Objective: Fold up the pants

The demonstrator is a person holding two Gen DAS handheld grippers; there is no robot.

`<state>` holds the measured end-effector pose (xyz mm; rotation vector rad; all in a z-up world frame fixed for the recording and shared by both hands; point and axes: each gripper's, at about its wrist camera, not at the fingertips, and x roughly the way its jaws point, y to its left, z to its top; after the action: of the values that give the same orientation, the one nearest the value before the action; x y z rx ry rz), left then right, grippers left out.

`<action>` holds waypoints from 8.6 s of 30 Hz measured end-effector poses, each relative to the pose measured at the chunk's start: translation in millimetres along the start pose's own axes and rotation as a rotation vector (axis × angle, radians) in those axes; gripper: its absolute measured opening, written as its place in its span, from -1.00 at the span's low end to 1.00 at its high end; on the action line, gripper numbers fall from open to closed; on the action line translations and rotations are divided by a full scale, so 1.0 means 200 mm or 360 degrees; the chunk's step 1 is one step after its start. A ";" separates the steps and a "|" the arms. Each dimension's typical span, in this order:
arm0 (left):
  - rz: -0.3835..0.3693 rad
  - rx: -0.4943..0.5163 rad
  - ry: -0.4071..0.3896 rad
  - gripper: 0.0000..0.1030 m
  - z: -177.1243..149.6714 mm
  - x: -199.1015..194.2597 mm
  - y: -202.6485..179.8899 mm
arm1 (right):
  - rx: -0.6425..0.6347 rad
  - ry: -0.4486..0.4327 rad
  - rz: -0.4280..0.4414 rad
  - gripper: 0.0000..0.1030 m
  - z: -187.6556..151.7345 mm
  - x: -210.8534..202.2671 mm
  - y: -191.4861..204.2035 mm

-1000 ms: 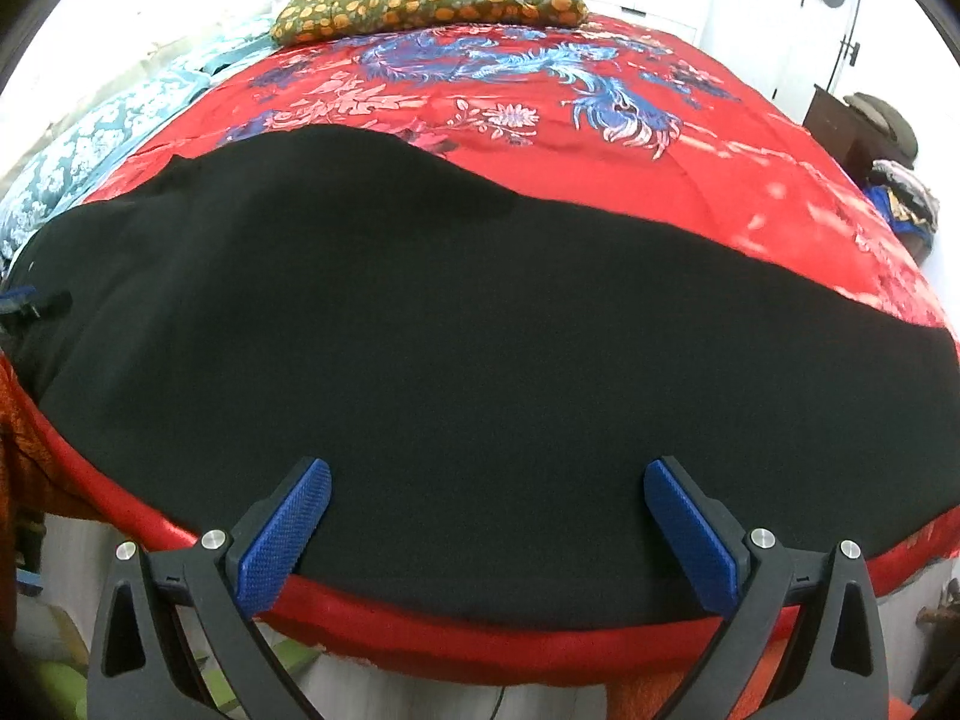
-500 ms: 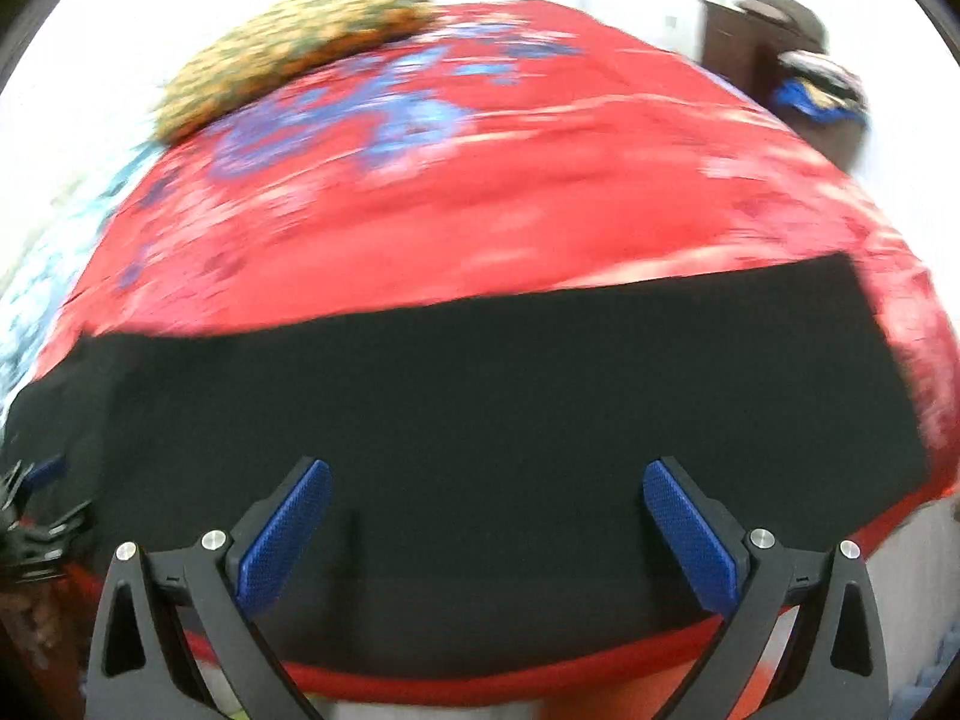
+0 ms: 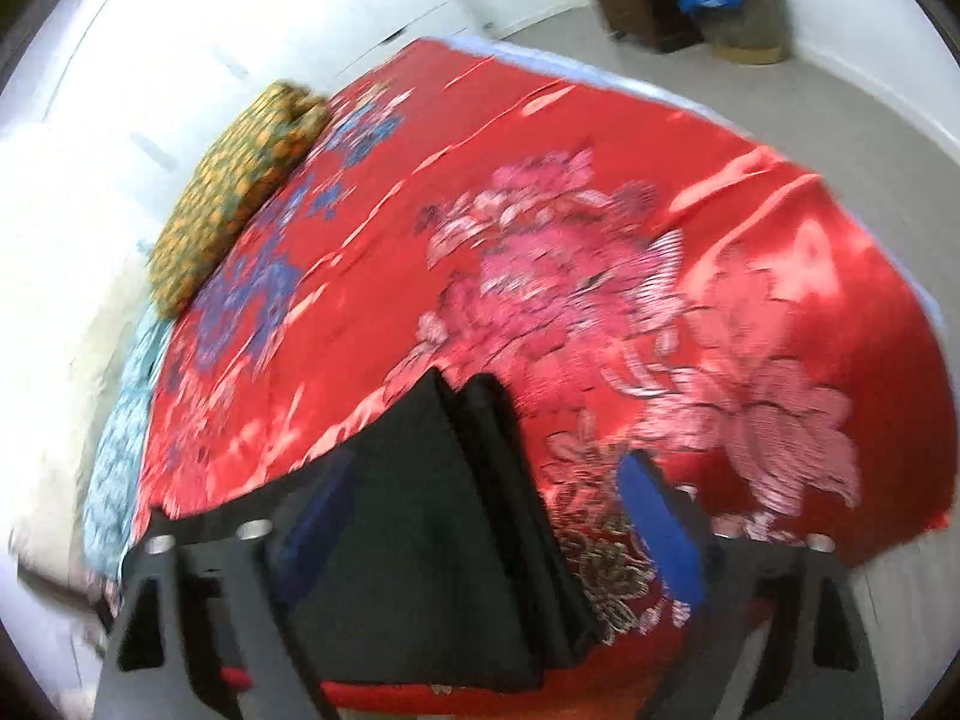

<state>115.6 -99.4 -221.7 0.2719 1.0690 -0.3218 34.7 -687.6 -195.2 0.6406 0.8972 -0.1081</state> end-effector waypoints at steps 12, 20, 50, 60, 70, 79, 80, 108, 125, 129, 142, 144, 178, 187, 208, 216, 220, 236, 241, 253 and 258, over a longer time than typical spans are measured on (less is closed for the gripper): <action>0.0007 -0.0006 -0.0009 0.99 0.00 0.00 0.00 | -0.0257 0.0336 0.0073 -0.25 -0.03 0.19 0.07; -0.0015 -0.0019 0.0026 0.99 0.02 -0.01 0.01 | -0.0060 0.0276 0.0246 -0.73 -0.07 0.10 0.14; -0.0215 -0.0941 -0.0221 0.97 -0.11 -0.23 1.00 | -0.0541 0.0493 0.0679 0.40 -1.24 0.92 2.52; -0.0331 -0.0494 -0.0112 0.35 -0.01 -0.17 0.59 | -0.0765 -0.0041 0.0371 0.79 -1.15 0.25 1.98; -0.0097 -0.0389 -0.0079 -0.89 0.01 -0.19 0.56 | -0.0898 -0.0203 -0.0126 0.79 -1.14 0.19 1.85; 0.0028 -0.0444 -0.0011 0.29 -0.05 -0.13 0.60 | -0.1042 0.0145 -0.0170 0.79 -1.18 0.64 1.91; 0.0009 -0.0493 -0.0040 0.48 -0.06 -0.16 0.64 | -0.1069 0.0172 -0.0228 0.82 -1.21 0.70 1.91; -0.0012 -0.0303 -0.0049 0.99 -0.08 0.00 0.47 | -0.1122 0.0046 -0.0280 1.00 -1.28 0.70 1.90; 0.0004 -0.0290 -0.0058 0.99 -0.07 0.03 0.47 | -0.1147 0.0101 -0.0390 1.00 -1.26 0.69 1.92; 0.0003 -0.0292 -0.0059 0.99 -0.07 0.03 0.48 | -0.1162 -0.0023 -0.0342 1.00 -1.24 0.59 1.97; 0.0006 -0.0287 -0.0058 0.99 -0.07 0.04 0.47 | -0.1138 0.0142 -0.0359 1.00 -1.30 0.69 1.95; 0.0005 -0.0287 -0.0058 0.99 -0.07 0.04 0.47 | -0.1139 0.0107 -0.0364 1.00 -1.30 0.66 1.95; 0.0008 -0.0279 -0.0054 0.99 -0.08 0.04 0.47 | -0.1137 0.0136 -0.0386 1.00 -1.33 0.72 1.96; 0.0007 -0.0279 -0.0054 0.99 -0.08 0.04 0.48 | -0.1133 0.0124 -0.0386 1.00 -1.34 0.71 1.96; 0.0007 -0.0289 -0.0064 0.99 -0.08 0.03 0.48 | -0.1127 0.0101 -0.0385 1.00 -1.35 0.70 1.95; -0.0031 -0.0314 -0.0019 0.99 -0.07 0.00 0.50 | -0.1128 0.0096 -0.0381 1.00 -1.35 0.70 1.95; -0.0102 -0.0475 -0.0103 0.96 -0.03 -0.18 0.68 | -0.1127 0.0098 -0.0381 1.00 -1.35 0.70 1.95; -0.0260 -0.1033 0.0078 0.96 -0.23 -0.18 2.03 | -0.1137 0.0083 -0.0366 1.00 -1.36 0.71 1.95; -0.0416 -0.1078 0.0149 0.96 -0.23 0.00 2.03 | -0.1137 0.0069 -0.0365 1.00 -1.36 0.70 1.95; -0.0663 -0.1317 0.0175 -0.65 -0.18 -0.20 1.92 | -0.1134 0.0111 -0.0378 1.00 -1.35 0.71 1.96; -0.0955 -0.1369 -0.0016 -0.66 -0.06 -0.55 1.70 | -0.1081 0.0195 -0.0359 1.00 -1.31 0.70 1.96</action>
<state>187.5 232.1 -108.6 -0.8317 1.1696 -0.3626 77.2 -198.9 -233.5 -0.0881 1.0472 0.0375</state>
